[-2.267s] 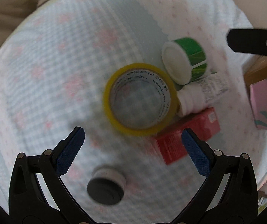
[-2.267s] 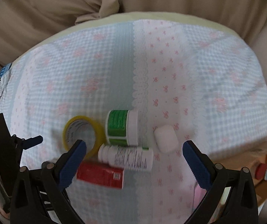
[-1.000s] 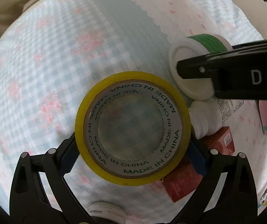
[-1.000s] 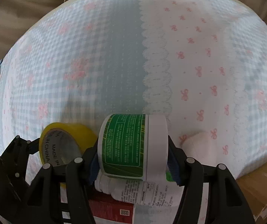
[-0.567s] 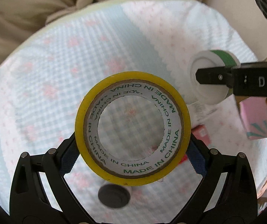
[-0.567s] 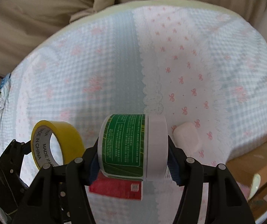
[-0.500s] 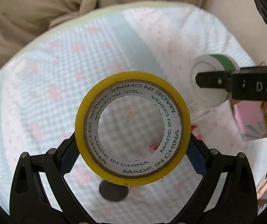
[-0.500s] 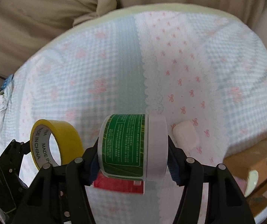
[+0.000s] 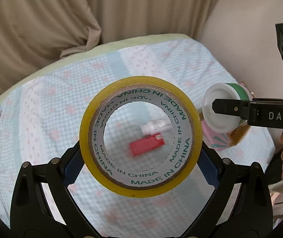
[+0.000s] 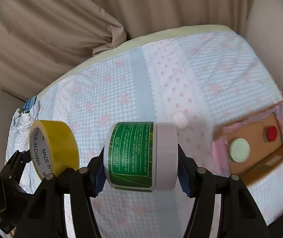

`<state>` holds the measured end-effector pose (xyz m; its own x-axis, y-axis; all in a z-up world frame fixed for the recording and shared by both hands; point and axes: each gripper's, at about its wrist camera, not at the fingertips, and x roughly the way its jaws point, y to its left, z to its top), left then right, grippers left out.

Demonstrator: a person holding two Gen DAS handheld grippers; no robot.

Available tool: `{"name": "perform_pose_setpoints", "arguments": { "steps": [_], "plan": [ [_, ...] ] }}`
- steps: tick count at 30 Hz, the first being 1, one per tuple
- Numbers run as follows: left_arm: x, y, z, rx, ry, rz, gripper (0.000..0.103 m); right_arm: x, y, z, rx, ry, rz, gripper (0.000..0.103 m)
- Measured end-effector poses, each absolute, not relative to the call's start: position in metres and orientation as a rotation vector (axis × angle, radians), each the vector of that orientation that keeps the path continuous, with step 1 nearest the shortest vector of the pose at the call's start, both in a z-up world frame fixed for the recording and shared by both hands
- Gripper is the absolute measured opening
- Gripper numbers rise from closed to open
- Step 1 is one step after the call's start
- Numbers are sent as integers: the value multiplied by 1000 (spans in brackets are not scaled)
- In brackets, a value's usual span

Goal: Organize rigid objects
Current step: 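Carry the green jar and yellow tape into the box and release them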

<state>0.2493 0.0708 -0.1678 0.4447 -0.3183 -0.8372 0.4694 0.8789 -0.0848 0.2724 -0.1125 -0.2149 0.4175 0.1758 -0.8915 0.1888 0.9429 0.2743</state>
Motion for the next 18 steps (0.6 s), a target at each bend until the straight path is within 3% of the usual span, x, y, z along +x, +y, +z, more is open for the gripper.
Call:
{"name": "perform_pose_setpoints", "arguments": {
  "steps": [18],
  "plan": [
    [182,-104,-151,73,1018,-509,97,155,-306,-185,430,1144,-86,55]
  ]
}}
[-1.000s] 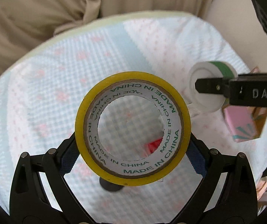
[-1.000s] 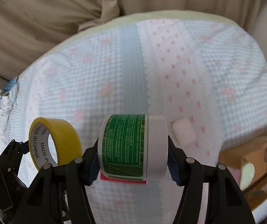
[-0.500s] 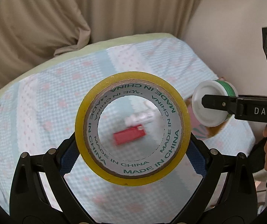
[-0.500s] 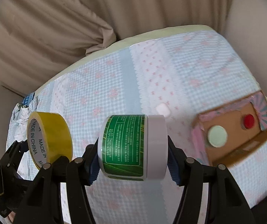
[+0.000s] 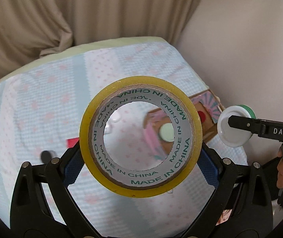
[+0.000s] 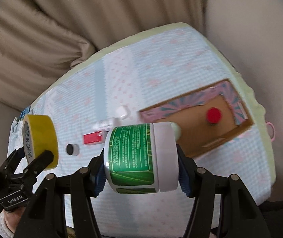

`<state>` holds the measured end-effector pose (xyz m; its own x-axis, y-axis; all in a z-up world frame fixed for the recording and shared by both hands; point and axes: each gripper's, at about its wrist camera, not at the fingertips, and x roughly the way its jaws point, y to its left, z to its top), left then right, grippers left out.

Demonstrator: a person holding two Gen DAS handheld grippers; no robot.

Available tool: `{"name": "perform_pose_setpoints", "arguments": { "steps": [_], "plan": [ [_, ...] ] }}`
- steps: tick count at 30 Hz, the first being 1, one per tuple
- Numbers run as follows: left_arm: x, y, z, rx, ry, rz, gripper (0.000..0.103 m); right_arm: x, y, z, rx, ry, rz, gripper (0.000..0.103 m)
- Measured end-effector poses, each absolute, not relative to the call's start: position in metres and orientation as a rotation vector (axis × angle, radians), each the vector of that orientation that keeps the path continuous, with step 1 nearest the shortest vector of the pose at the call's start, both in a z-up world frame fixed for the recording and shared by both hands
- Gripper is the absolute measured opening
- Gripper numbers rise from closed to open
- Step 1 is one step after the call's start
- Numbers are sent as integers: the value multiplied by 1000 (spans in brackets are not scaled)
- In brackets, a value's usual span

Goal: Organize rigid objects
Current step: 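Carry the green jar and yellow tape into the box and release them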

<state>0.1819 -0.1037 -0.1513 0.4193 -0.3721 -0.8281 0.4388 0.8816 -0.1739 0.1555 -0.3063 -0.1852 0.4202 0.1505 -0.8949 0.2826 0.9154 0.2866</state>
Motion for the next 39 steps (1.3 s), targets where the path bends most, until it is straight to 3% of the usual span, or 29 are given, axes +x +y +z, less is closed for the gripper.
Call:
{"name": "perform_pose_setpoints", "arguments": {
  "steps": [19,30,39],
  "plan": [
    [248,-294,-258,176,1224,-554,97,181,-473,-282,497,1307,-66,55],
    [275,-346,-353,310,1376,-600,97,197,-498,-352,563,1376,-57,55],
    [267,-364,-391,398,1429,-617,97,198,-520,-364,594,1359,-134,55]
  ]
}}
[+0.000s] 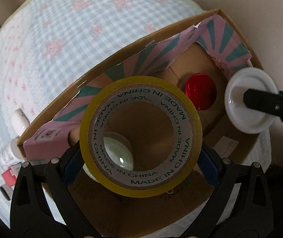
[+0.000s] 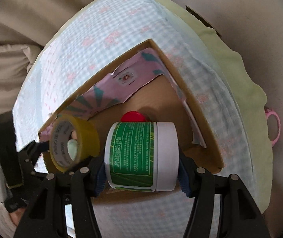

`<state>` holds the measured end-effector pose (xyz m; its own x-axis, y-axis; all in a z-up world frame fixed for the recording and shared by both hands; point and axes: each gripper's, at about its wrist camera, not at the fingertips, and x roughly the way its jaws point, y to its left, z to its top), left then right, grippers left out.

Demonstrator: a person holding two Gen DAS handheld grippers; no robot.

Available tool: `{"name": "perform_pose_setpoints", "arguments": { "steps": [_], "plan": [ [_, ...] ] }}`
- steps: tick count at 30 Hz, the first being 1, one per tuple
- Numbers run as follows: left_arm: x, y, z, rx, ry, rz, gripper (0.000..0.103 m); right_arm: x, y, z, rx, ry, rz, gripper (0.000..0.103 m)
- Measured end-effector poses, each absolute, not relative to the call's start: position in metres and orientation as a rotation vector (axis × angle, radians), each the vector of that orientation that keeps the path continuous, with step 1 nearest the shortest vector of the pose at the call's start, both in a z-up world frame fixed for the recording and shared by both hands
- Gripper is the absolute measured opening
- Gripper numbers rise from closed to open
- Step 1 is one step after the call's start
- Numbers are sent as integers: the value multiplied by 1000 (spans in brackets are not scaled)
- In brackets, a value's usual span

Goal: Organize rigid objects
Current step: 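Carry the green jar and yellow tape into the box and release them, then withdraw both tools from the box back over the bed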

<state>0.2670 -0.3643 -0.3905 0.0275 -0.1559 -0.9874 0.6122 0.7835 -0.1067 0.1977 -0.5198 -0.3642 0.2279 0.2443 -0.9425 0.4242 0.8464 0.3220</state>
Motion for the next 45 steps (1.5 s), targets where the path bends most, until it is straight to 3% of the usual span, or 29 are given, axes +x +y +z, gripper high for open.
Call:
{"name": "perform_pose_setpoints", "arguments": {
  "steps": [6,8,9,10,30,45],
  "plan": [
    [271,-362,-381,340,1447,-624,103,199,-522,-362,573,1365,-174,55],
    [268,-358,-369,329,1422,-629,103,197,-527,-360,600,1354,-172,72],
    [267,-356,-365,333,1421,-630,103,196,-528,-356,616,1332,-174,95],
    [265,-353,-363,332,1431,-636,103,191,-530,-350,628,1291,-183,103],
    [226,-297,-289,266,1332,-538,103,166,-509,-301,554,1202,-161,103],
    [173,-181,-191,148,1185,-403,103,137,-445,-224,410,1126,-98,103]
  ]
}}
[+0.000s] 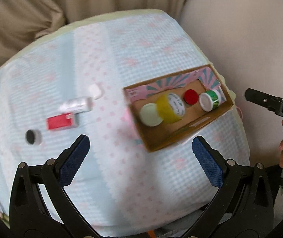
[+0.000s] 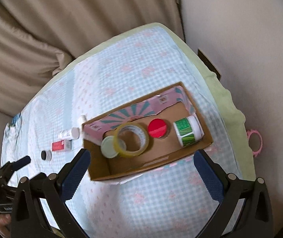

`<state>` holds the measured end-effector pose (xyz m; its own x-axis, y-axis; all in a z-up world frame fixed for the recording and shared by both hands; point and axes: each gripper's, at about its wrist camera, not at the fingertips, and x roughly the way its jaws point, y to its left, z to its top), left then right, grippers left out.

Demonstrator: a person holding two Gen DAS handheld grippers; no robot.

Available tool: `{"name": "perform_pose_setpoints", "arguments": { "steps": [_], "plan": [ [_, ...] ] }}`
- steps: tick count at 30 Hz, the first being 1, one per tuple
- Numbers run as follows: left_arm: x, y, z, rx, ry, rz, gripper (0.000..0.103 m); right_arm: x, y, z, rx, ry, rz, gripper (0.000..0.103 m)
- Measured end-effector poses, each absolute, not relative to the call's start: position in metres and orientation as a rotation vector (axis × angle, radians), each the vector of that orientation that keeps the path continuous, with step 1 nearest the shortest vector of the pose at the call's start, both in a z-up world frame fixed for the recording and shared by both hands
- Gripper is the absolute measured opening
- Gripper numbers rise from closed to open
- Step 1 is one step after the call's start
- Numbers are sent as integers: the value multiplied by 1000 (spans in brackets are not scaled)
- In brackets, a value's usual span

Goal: Organize rigid objects
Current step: 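Withdraw both tools from the box back over the bed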

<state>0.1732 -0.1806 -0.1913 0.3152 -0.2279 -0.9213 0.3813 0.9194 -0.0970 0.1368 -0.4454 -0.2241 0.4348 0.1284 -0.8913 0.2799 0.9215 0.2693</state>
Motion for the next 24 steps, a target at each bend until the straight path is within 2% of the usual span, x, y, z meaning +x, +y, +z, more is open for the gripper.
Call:
{"name": "perform_pose_setpoints", "arguments": {
  "steps": [11,24],
  "plan": [
    [129,-52,-153,107,1074,-314,103,127,-343,-174,251,1076,-8,103],
    [128,100,-152,4,1037,-234,103,145,-185,-162,159,1057,84,103]
  ]
}}
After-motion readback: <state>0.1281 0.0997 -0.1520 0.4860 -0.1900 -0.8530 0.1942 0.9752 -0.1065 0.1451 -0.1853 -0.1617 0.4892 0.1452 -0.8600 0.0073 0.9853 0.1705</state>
